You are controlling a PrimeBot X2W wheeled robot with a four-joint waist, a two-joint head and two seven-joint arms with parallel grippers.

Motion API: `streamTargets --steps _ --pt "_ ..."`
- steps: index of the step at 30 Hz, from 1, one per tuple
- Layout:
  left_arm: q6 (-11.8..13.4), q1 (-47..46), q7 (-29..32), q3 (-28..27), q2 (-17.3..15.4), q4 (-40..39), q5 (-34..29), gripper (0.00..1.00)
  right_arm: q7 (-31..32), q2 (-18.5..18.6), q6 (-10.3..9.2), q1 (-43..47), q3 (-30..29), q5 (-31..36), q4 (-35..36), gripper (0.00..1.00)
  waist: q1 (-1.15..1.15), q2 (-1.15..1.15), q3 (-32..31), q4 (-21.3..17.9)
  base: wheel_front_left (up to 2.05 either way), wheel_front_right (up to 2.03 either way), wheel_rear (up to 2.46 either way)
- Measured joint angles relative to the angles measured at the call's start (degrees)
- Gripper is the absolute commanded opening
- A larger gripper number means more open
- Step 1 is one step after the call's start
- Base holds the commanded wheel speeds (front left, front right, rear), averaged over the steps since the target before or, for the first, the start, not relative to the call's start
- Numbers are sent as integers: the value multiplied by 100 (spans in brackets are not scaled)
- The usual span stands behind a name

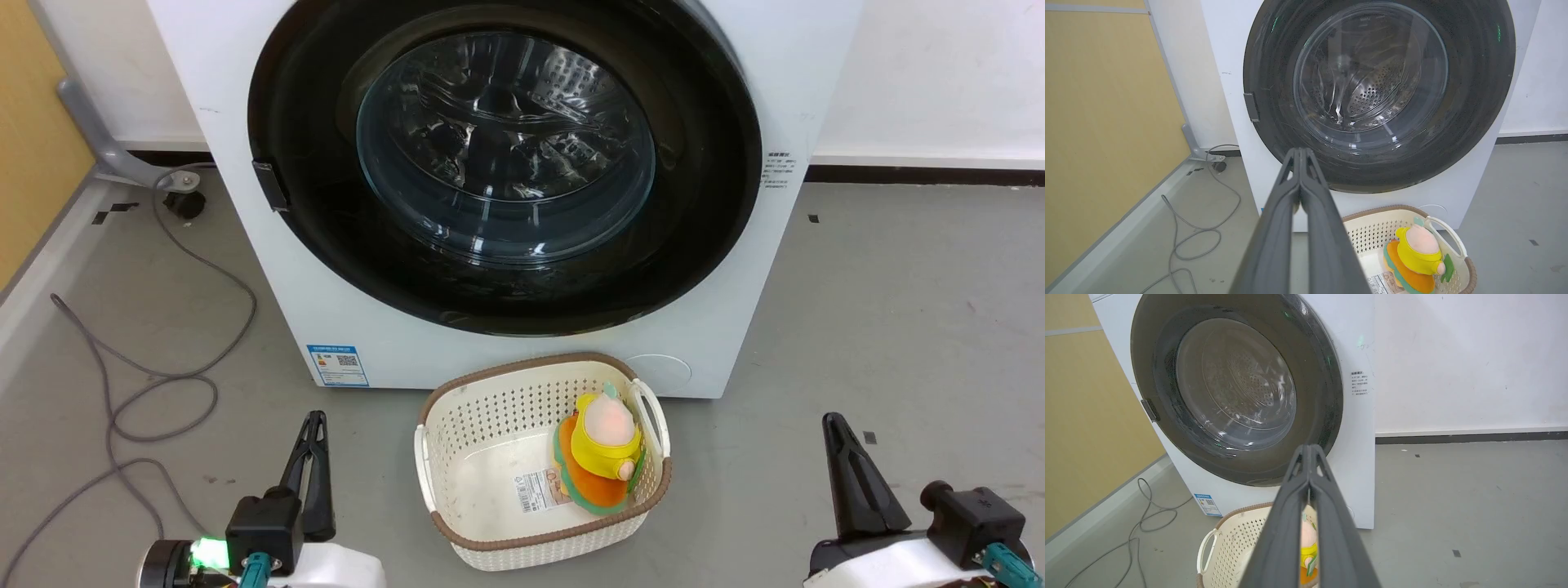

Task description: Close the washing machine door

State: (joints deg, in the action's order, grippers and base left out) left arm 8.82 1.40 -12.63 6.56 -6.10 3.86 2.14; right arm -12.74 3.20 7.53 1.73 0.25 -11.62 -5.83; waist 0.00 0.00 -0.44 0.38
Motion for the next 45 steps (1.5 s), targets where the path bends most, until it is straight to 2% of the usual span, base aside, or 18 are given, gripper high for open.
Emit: streamTargets --steps 45 --pt "-382 -18 533 -275 140 -165 -62 0 547 0 0 -21 -4 463 234 0 0 0 19 -17 0 0 0"
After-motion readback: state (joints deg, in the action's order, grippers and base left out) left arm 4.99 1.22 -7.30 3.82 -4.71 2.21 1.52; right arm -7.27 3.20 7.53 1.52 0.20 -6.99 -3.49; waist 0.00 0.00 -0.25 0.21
